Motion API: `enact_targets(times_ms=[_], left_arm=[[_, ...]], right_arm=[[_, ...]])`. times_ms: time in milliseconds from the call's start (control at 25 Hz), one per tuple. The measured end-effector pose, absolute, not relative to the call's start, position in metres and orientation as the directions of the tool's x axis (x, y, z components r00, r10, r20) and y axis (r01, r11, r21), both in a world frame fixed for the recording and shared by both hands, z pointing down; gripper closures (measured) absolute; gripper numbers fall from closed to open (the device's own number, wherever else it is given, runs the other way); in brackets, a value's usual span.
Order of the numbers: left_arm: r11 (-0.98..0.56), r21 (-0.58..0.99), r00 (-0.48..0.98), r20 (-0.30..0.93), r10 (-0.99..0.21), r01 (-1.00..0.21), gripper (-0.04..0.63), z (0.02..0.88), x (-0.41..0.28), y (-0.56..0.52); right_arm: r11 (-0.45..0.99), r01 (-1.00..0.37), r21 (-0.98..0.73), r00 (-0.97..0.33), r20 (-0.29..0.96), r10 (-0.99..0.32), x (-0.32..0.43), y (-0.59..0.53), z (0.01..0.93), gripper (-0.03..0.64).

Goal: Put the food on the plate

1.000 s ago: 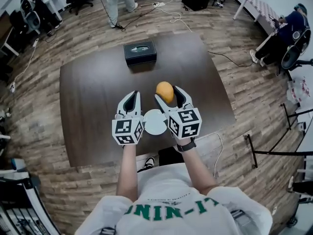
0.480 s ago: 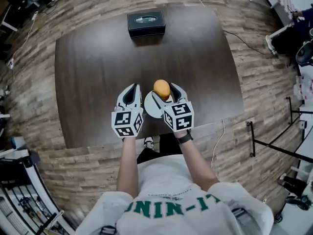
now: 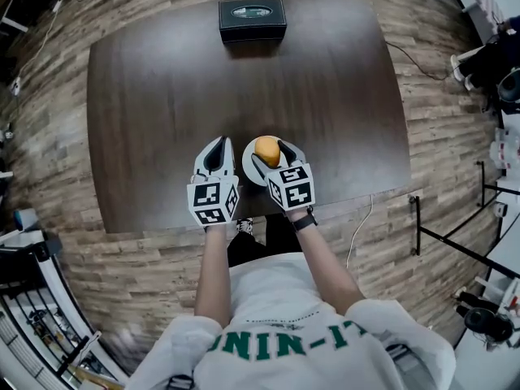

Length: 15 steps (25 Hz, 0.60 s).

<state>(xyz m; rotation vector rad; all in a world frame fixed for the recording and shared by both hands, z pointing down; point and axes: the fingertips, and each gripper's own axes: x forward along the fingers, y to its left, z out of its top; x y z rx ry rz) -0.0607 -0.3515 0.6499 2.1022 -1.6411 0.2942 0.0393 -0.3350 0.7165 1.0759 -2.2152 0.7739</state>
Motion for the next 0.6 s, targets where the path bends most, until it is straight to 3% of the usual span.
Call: enact_targets(times_ms=[600], left_arm=[[-0.224, 0.254, 0.327, 0.504, -0.799, -0.941, 0.581, 0.679, -0.046, -0.339]], right_arm=[[0.522, -0.817, -0.245, -0.499, 0.755, -0.426, 0.037, -0.319, 0.764, 0.293]])
